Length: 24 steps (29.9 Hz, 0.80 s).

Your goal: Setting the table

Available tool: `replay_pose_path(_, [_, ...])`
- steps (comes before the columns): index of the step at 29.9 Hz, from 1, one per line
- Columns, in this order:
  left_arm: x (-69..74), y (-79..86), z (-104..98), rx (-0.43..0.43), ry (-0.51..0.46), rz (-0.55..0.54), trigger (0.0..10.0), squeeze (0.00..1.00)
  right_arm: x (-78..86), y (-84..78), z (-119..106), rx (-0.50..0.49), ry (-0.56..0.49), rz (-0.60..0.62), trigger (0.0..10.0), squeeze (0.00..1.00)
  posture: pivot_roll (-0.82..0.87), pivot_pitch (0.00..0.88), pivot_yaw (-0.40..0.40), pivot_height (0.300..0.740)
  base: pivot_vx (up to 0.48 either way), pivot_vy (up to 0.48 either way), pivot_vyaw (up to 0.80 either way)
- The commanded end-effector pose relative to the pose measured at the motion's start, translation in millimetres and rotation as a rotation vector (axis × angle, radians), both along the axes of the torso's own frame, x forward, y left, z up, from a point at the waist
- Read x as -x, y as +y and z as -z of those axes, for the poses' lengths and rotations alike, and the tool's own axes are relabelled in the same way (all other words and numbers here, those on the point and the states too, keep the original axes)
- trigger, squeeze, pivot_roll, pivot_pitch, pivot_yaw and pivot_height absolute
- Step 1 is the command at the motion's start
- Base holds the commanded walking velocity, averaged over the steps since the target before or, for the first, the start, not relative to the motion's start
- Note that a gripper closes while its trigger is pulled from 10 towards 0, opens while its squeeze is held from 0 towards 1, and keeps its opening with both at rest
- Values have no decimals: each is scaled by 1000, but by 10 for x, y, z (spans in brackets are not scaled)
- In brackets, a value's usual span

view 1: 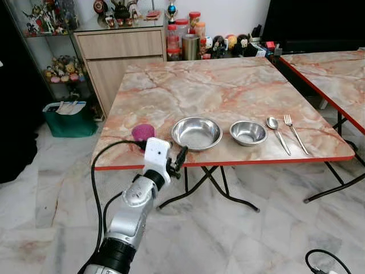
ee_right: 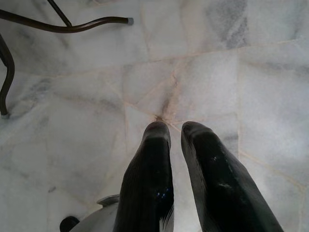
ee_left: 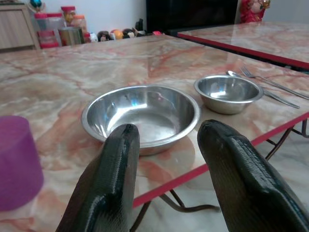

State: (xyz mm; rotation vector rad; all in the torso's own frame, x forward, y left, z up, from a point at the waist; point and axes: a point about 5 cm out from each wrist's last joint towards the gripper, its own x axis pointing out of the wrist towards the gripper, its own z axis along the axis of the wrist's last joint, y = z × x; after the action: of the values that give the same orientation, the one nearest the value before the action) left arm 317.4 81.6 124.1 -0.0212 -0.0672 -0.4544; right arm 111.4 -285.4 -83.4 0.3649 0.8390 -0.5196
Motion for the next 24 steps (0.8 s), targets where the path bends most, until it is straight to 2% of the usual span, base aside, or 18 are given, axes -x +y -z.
replay_pose_path(1, [-155,385,-146,-36,-77,-131,10000,0,-21,3,-8,1,-17,8,10000,0,104,0,14,740,0,0,0])
replay_pose_path(2, [-179,485,-167,-63,-94,-158,10000,0,-21,3,-9,0,-20,10,10000,0,106,0,14,740,0,0,0])
replay_pose_path(3, [-179,485,-167,-63,-94,-158,10000,0,-21,3,-9,0,-20,10,10000,0,106,0,14,740,0,0,0])
replay_pose_path(5, [-210,677,-174,-132,-114,-203,10000,0,-22,4,-9,1,-21,9,10000,0,106,0,14,740,0,0,0])
replay_pose_path(7, [-213,1102,-123,-239,-108,-294,10000,0,-21,-1,-11,4,-21,2,10000,0,105,0,14,740,0,0,0])
replay_pose_path(10, [-141,1312,-46,-242,-81,-341,10000,0,-16,-9,-13,4,-22,3,10000,0,106,0,10,740,0,0,0])
replay_pose_path(14, [-109,1328,-4,-231,-75,-347,10000,0,-13,-15,-15,4,-22,1,10000,0,106,0,6,740,0,0,0])
replay_pose_path(18, [9,1223,109,-240,-74,-314,10000,0,-4,-24,-18,6,-23,-3,10000,0,97,0,4,740,0,0,0])
replay_pose_path(24, [44,1173,136,-228,-79,-292,10000,0,0,-29,-20,10,-24,-4,10000,0,98,0,3,740,0,0,0])
